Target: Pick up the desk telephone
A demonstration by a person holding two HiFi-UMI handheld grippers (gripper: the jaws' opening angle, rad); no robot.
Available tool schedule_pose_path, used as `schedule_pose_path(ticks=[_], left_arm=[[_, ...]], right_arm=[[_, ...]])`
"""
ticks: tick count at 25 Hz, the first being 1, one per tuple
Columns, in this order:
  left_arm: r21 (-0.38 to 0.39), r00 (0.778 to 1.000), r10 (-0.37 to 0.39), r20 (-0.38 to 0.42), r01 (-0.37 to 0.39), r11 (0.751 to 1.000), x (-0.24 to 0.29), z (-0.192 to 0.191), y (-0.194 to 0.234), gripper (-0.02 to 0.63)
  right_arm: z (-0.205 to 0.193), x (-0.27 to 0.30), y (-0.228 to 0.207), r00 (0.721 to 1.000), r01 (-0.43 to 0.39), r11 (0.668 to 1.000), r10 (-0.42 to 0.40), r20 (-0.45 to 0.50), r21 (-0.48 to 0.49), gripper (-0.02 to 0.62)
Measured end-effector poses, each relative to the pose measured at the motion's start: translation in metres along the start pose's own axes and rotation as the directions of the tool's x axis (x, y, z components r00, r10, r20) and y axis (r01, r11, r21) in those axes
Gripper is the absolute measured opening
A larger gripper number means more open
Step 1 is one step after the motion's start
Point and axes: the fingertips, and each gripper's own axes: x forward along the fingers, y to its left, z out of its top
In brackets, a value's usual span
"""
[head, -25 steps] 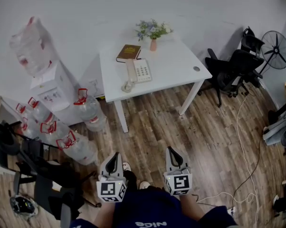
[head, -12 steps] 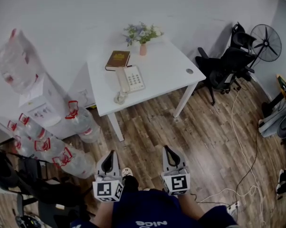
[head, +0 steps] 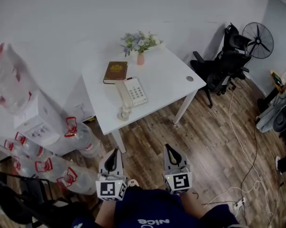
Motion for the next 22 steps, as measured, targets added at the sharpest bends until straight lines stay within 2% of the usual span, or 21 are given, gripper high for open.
schedule_pose_path(ticks=[8,15,22], left_arm=[[0.009,0.999,-0.038,-0.015,0.038,0.999,0.027,0.001,0.036,0.017],[-0.01,0.999,-0.036,-0.035,0.036,0.999,0.036,-0.004,0.045,0.017],[-0.018,0.998,-0.005,-0.063,0.004,1.0,0.049,-0.016,0.051,0.017]], right_arm=[[-0.002,0.041,0.029,1.0,-0.002,1.0,0.002,-0.012,0.002,0.023],[0.003,0.062,0.037,0.999,-0.03,0.999,0.03,-0.013,-0.01,0.023],[-0.016,0.085,0.035,0.996,-0.071,0.997,0.072,-0.046,0.023,0.023]])
